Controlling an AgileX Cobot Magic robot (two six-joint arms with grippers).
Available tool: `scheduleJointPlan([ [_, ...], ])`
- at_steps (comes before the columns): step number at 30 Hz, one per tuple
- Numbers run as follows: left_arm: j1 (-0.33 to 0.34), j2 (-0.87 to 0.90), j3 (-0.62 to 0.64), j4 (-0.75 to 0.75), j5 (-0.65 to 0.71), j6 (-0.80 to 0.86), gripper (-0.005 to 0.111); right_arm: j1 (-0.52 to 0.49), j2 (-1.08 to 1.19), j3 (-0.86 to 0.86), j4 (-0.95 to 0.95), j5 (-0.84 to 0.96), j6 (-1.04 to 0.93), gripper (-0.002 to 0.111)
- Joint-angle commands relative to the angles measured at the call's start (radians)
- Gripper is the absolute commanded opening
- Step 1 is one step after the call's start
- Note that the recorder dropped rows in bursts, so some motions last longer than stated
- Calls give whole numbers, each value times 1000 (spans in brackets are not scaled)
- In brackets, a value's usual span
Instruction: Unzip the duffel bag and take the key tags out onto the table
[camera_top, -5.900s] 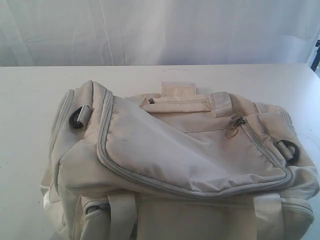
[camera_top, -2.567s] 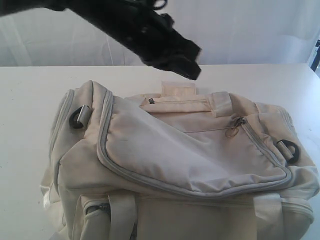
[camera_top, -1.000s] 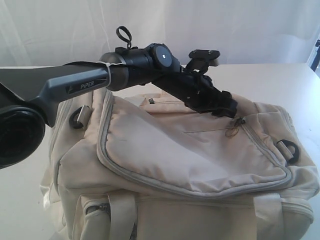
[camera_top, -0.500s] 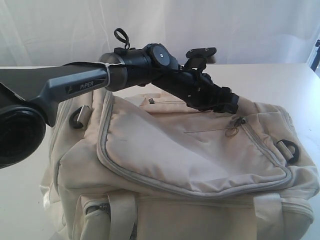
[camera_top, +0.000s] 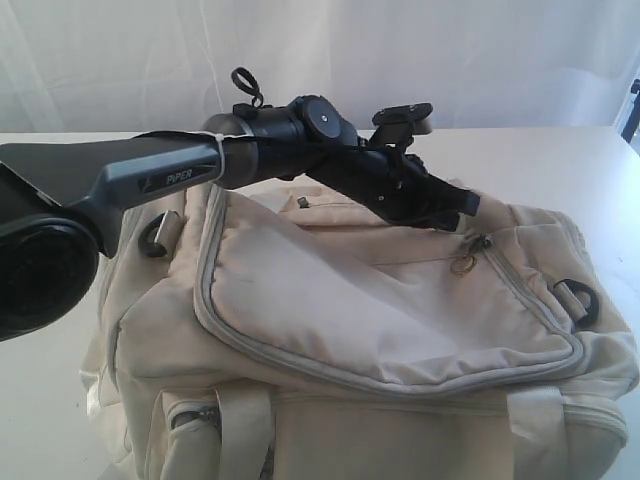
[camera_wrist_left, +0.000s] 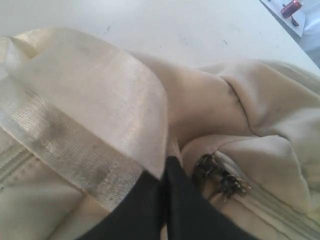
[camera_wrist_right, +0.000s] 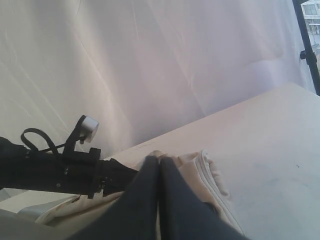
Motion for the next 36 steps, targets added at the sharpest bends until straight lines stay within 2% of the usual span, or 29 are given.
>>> scheduleJointPlan([
  [1,-7,-57,-35,-10,36,19,0,-5,-5,-8,-5,7,3,0],
  [5,-7,-81,-80,-4,79,57,0,-5,32,-72,-5,60,-9,0],
  [12,-7,-86,-146,13,153,57,0,-2,292,-279,6,270,-57,0],
  [15,-7,-86,-166,35,186,57,0,12,440,-420,127,394,-213,0],
  [18,-7,-89,-171,55,211,57,0,26,635,-581,373,594,-542,0],
  [21,-7,-89,-171,64,225,57,0,26,838,-699,526,702,-714,0],
  [29,14,-99,-171,64,225,57,0,26,1201,-821,619,681,-764,0],
  [34,25,-108,-171,64,225,59,0,26,1303,-821,651,579,-774,1],
  [36,26,-110,-171,64,225,59,0,26,1320,-821,680,547,-777,5],
])
